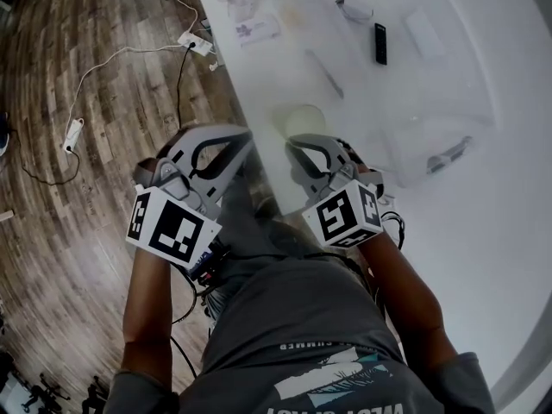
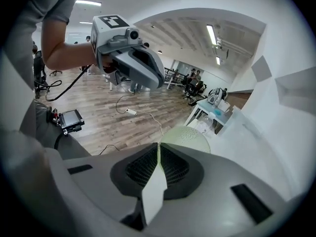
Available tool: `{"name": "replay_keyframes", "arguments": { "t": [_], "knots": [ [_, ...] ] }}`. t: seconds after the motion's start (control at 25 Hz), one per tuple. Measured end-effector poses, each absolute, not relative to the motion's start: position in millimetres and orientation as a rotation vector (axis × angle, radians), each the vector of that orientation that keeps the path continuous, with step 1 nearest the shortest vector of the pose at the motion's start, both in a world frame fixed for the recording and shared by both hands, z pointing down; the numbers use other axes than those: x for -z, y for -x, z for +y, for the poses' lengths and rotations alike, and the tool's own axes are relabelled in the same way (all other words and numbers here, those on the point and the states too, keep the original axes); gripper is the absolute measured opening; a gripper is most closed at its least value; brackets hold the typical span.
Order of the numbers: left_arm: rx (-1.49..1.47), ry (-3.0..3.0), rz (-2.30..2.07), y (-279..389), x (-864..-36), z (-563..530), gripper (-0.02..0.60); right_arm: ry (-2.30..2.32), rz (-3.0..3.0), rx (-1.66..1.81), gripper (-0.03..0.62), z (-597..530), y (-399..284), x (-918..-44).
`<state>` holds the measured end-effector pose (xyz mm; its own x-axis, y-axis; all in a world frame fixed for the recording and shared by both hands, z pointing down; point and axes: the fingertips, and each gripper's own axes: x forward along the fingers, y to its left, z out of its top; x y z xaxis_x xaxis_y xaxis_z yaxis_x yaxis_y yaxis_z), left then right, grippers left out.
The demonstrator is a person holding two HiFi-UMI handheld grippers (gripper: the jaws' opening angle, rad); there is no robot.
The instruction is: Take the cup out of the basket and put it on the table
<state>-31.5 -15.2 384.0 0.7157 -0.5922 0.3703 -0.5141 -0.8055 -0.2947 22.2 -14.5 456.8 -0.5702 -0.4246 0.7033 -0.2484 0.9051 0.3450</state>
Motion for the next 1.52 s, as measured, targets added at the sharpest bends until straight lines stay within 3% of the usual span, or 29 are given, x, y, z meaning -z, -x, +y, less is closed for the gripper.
{"name": "replay_keyframes", "arguments": {
  "t": [0.92, 1.52],
  "knots": [
    [0.755, 2.805, 0.910, 39, -413, 6, 0.011, -0.332, -1.997, 0.010, 0.032, -1, -49, -577],
    [0.761, 2.792, 0.885, 37, -400, 5, 0.011, -0.420, -2.026, 0.030, 0.072, -9, -48, -542]
  ]
}}
